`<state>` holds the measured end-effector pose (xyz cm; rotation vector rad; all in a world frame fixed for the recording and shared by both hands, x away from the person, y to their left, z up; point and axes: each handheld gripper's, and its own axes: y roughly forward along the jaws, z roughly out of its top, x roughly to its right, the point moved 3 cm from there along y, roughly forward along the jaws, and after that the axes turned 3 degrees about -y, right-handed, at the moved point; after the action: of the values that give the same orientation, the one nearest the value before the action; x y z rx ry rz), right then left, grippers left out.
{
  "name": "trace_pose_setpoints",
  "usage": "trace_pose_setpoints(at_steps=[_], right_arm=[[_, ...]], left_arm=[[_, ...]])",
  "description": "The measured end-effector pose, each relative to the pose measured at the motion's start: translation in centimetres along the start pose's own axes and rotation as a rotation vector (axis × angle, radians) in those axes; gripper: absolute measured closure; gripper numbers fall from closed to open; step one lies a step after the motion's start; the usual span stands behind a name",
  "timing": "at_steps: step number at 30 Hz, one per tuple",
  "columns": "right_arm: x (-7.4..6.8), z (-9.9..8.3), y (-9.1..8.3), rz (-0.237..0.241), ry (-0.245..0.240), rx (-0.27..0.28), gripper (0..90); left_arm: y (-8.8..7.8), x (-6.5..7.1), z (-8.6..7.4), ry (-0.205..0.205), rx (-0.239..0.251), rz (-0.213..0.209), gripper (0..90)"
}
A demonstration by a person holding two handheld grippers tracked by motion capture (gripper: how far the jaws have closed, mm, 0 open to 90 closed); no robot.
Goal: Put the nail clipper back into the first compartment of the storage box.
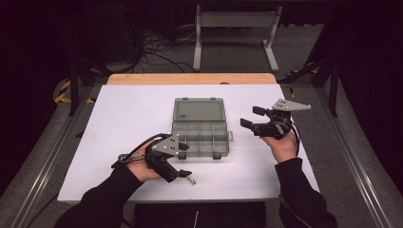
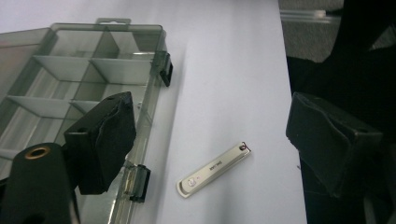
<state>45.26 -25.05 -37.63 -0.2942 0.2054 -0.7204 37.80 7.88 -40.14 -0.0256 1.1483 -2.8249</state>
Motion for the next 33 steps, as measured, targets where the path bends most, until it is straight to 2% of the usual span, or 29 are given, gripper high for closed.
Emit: trace_pose_setpoints(at_steps=[6, 9, 10, 16, 23, 30, 33], right_arm=[[-0.1, 0.1, 0.1, 0.005, -0.007, -0.003, 17.8], [-0.1, 0.1, 0.1, 0.004, -0.008, -0.002, 17.8], [-0.1, 0.1, 0.1, 0.003, -0.005, -0.001, 17.7], [-0.1, 0.0, 0.2, 0.003, -0.008, -0.010, 17.6], [-0.2, -0.1, 0.3, 0.005, -0.006, -0.011, 17.6], [-0.2, -0.1, 0.3, 0.007, -0.006, -0.010, 17.5], [-0.2, -0.1, 0.3, 0.008, -0.012, -0.010, 17.5]], left_arm=[[0.9, 0.2, 0.3, 0.034, -0.069, -0.005, 16.8], [1.3, 0.1, 0.2, 0.019, -0.115, 0.001, 19.1], [1.7, 0.0, 0.1, -0.002, -0.139, -0.007, 19.4], [2.2, 0.1, 0.0, -0.007, -0.154, -0.024, 20.7], [2.9, 0.2, -0.2, 0.015, -0.186, -0.049, 22.6], [3.4, 0.2, -0.5, 0.032, -0.207, -0.116, 23.5], [3.6, 0.1, -0.7, 0.030, -0.199, -0.146, 23.7]])
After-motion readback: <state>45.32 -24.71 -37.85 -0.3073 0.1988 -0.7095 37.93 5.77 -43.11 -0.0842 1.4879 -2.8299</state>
